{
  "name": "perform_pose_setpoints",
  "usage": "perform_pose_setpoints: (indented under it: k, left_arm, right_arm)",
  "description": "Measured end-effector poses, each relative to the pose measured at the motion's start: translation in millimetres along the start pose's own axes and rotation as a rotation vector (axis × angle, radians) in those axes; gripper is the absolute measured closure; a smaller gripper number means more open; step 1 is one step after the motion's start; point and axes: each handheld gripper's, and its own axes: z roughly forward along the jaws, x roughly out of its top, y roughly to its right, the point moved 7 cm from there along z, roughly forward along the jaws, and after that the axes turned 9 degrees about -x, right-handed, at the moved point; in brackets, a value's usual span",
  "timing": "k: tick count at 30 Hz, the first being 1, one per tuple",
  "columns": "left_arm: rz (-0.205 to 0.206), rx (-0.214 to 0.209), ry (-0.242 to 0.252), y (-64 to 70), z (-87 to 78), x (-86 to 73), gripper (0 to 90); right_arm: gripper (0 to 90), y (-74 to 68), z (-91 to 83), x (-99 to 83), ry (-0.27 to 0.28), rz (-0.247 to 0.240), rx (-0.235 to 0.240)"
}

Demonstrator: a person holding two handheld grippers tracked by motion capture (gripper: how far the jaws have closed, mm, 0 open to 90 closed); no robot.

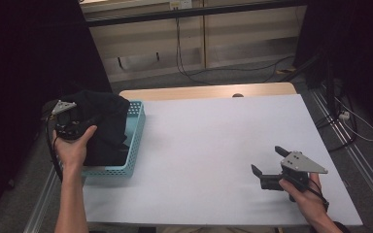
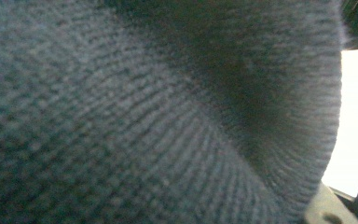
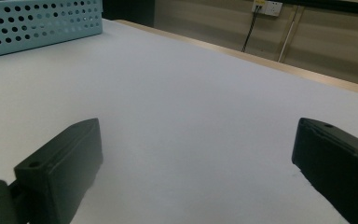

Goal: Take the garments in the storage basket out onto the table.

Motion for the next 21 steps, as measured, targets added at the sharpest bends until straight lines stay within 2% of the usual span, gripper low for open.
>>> perform_pose_setpoints:
  k: [9,12,15,21]
  left_arm:
    - [-0.014,-0.026,0.086,4.3,-16.0,14.0,65.1]
    - [-0.023,-0.065,0.12,8.8,-22.7,20.3,65.1]
    - [-0.006,-0.063,0.134,12.8,-27.9,25.6,65.1]
    - [0.001,-0.069,0.169,17.3,-34.7,32.0,65.2]
  right_arm:
    - [1.1,-0.2,-0.1,0.1,0.0,-0.001,0.001]
    - [1.0,-0.4,0.0,0.0,0.0,-0.001,0.001]
    - [1.0,-0.2,0.1,0.0,0.0,0.0,0.0]
    - [1.1,-0.5,-0.2,0.0,0.0,0.0,0.0]
